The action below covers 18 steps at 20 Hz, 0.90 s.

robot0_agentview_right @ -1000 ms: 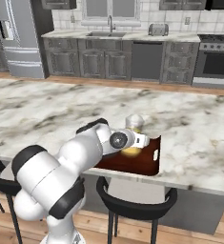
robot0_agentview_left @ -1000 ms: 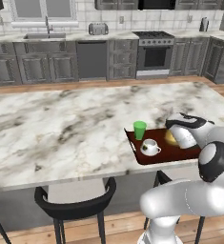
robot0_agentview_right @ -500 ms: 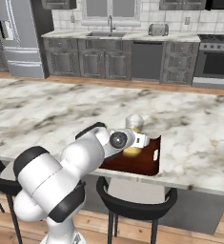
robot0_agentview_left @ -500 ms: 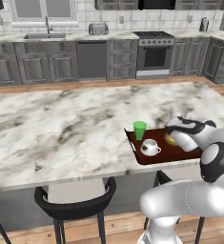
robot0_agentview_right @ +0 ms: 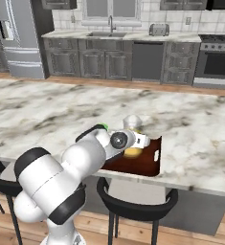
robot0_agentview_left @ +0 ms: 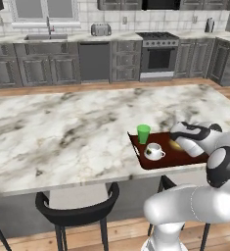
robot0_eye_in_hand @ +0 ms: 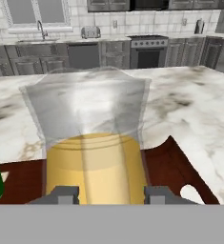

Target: There is a tray on the dining counter. Grab the cup, mug, and pitcher and place them on the tray. The pitcher may be placed next to the tray if it cannot fit the tray.

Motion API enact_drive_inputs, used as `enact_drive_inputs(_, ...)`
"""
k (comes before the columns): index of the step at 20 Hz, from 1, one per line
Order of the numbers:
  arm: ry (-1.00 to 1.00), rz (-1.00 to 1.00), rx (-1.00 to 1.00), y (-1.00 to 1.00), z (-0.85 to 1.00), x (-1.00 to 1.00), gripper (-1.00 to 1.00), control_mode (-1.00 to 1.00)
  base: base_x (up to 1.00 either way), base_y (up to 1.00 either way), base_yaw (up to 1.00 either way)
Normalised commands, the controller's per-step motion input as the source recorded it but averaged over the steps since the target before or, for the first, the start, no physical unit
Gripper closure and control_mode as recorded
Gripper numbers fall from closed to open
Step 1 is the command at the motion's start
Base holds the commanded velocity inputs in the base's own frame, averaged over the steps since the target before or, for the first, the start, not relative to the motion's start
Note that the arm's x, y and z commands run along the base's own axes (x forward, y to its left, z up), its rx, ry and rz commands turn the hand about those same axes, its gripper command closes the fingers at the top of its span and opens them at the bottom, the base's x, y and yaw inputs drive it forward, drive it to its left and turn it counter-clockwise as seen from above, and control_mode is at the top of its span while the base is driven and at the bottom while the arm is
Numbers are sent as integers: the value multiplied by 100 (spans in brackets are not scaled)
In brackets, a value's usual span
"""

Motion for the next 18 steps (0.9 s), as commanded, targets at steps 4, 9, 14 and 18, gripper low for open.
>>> enact_drive_inputs(4, 0, 0, 0, 0, 0, 0, -100, -100, 0, 0, 0)
enact_drive_inputs(9, 0, 0, 0, 0, 0, -2, -100, -100, 0, 0, 0)
enact_drive_inputs(14, 0, 1, 0, -8, 0, -8, -100, -100, 0, 0, 0)
enact_drive_inputs(18, 0, 2, 0, -16, 0, -1, -100, -100, 0, 0, 0)
